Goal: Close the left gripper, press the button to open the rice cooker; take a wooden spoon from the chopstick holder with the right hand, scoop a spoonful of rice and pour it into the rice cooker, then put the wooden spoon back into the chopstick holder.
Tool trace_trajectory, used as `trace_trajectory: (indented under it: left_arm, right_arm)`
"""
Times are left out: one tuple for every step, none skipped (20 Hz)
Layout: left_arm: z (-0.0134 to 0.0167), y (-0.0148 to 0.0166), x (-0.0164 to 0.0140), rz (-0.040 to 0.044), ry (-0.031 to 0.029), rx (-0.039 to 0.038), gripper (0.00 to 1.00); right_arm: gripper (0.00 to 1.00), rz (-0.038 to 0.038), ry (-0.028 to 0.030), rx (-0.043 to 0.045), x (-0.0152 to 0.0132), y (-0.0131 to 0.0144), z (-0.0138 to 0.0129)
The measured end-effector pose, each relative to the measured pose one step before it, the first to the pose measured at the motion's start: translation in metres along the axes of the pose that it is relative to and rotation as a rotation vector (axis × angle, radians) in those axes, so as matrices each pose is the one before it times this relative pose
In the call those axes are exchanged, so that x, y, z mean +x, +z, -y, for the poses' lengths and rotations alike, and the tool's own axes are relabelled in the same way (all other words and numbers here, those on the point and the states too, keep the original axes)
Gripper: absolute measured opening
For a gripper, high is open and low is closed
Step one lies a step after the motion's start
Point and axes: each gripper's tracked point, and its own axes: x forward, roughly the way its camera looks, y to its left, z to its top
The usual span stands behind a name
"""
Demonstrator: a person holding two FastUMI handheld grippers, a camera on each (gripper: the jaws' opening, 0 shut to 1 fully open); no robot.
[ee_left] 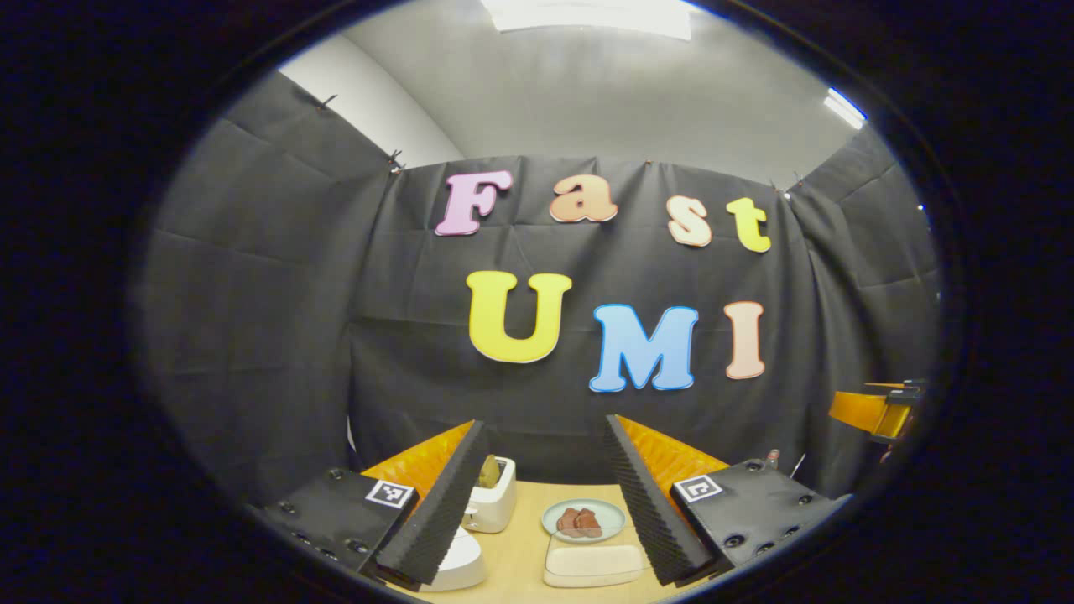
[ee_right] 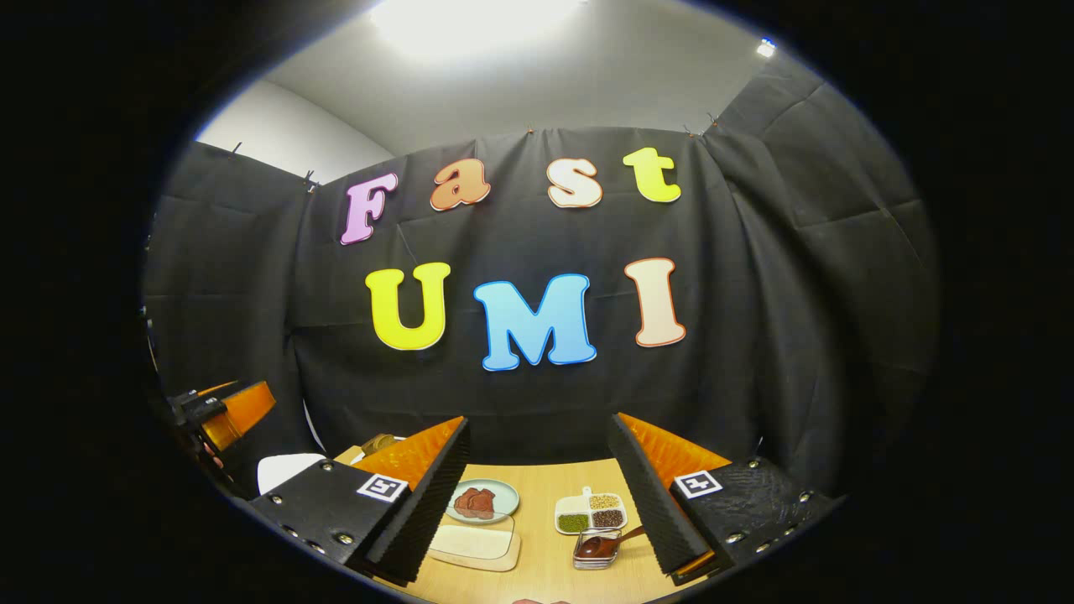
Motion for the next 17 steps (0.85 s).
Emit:
trace_trajectory:
  left_arm:
    - [0.01243,0.00104,-0.00447,0.00219,-0.01888,0.00760,0.97]
    - [0.00936,0.00284,-0.00302,0.00716,-0.01619,0.00390,1.00]
    - [0.00469,-0.00023,-0.00044,0.00472,-0.00969,0.00508,0.97]
    - [0.00275,-0.00062,-0.00114,-0.00267,-0.00739,0.00271,0.94]
    - [0.00263,-0.00282,0.00033,-0.00564,-0.00546,-0.00319,0.97]
    - [-0.00004,0.00648,0.00252,-0.00304,-0.00438,-0.00510,0.97]
    - [-0.00035,-0.00325,-0.00054,-0.00259,-0.00137,-0.00461,0.97]
    - [-0.00045,-0.00076,-0.00106,-0.00193,-0.00144,-0.00363,0.97]
    - [-0.00170,-0.00076,0.00081,-0.00277,0.00025,-0.00030,0.97]
    - [-0.00069,0.00015,0.00107,0.00006,-0.00156,0.00361,0.97]
    - [-0.00130,0.00143,0.00050,0.00280,-0.00244,0.00430,0.97]
    - [-0.00125,0.00053,0.00017,0.00385,-0.00105,0.00620,0.97]
    - [-0.00181,-0.00179,-0.00039,-0.00150,-0.00247,0.00360,0.97]
    - [-0.00157,-0.00004,0.00062,0.00091,-0.00190,0.00071,0.97]
    - [-0.00037,-0.00155,-0.00015,-0.00090,-0.00449,-0.00276,0.97]
    - [-0.00179,0.00012,0.00056,0.00204,-0.00369,-0.00372,0.97]
    - [-0.00212,-0.00090,0.00002,-0.00155,-0.00410,0.00186,0.92]
  right_arm:
    - [1.00,0.00910,0.00422,-0.00029,-0.00210,0.00325,-0.00281]
    - [0.97,0.00864,0.00377,-0.00390,-0.00063,0.00277,-0.00352]
    - [0.97,0.00142,0.00519,-0.00666,0.00000,-0.00058,-0.00411]
    - [1.00,-0.00533,0.00251,-0.00662,-0.00060,-0.00282,-0.00206]
    - [0.99,-0.00499,0.00504,-0.00475,-0.00016,-0.00174,-0.00304]
    - [1.00,-0.00353,0.00069,-0.00218,0.00038,-0.00075,-0.00158]
    - [1.00,-0.00006,-0.00177,-0.00225,0.00013,0.00022,-0.00086]
    - [1.00,-0.00102,-0.00199,-0.00107,-0.00030,-0.00008,-0.00095]
    - [1.00,-0.00206,-0.00082,0.00124,0.00009,-0.00136,-0.00167]
    - [1.00,-0.00314,0.00043,0.00204,0.00001,-0.00058,-0.00205]
    - [1.00,-0.00366,-0.00162,0.00121,0.00033,-0.00122,-0.00079]
    - [1.00,-0.00317,-0.00009,0.00157,0.00016,0.00010,-0.00185]
    - [1.00,-0.00138,-0.00117,-0.00154,0.00000,-0.00021,-0.00206]
    - [1.00,0.00105,-0.00365,-0.00622,0.00007,0.00000,-0.00059]
    - [1.00,-0.00149,0.00206,-0.00625,0.00037,-0.00054,-0.00238]
    - [1.00,-0.00095,0.00124,-0.00382,-0.00004,-0.00067,-0.00403]
    - [1.00,-0.00079,-0.00587,-0.00467,-0.00041,-0.00037,-0.00072]
